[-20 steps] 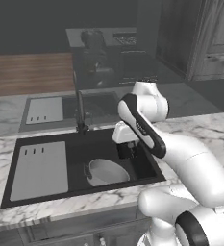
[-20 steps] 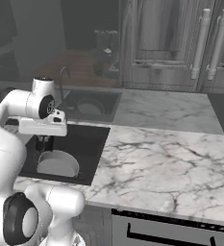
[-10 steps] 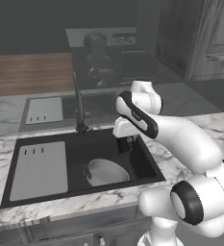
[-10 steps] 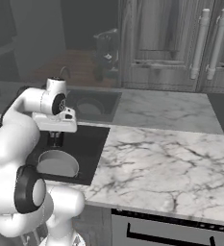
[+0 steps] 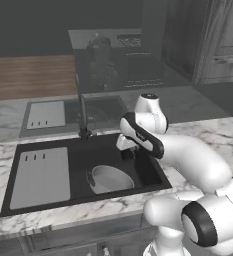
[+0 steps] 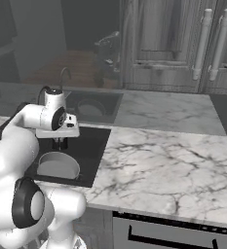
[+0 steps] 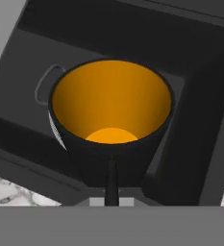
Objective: Pick the pot and mug and place them in the sink. Then turn on the water.
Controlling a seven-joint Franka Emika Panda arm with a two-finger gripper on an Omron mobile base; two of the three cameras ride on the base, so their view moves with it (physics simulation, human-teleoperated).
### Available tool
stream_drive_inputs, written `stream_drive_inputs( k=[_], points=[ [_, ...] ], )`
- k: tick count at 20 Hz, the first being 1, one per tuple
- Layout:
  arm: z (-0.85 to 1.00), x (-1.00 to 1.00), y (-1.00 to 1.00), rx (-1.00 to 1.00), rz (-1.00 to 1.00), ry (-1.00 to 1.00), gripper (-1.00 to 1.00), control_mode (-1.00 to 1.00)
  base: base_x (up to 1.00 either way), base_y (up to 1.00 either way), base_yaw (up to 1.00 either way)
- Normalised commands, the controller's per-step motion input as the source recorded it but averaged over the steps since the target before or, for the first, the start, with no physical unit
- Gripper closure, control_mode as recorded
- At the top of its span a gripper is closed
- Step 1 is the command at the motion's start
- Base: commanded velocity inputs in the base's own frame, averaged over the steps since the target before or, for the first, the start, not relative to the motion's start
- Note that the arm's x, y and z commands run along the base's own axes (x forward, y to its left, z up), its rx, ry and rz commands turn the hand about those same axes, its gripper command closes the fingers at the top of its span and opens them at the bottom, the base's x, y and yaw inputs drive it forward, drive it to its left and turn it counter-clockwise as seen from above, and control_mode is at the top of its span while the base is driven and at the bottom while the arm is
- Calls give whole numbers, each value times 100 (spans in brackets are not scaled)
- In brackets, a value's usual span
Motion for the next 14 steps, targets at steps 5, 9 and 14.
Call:
stream_drive_inputs(
  k=[5, 9, 14],
  points=[
    [-4, 28, 1, -1, -1, -3, 100, -100, 0, 0, 0],
    [-12, 27, 7, -1, -3, 0, 100, -100, 0, 0, 0],
    [-18, 17, 14, 0, 0, 0, 100, -100, 0, 0, 0]
  ],
)
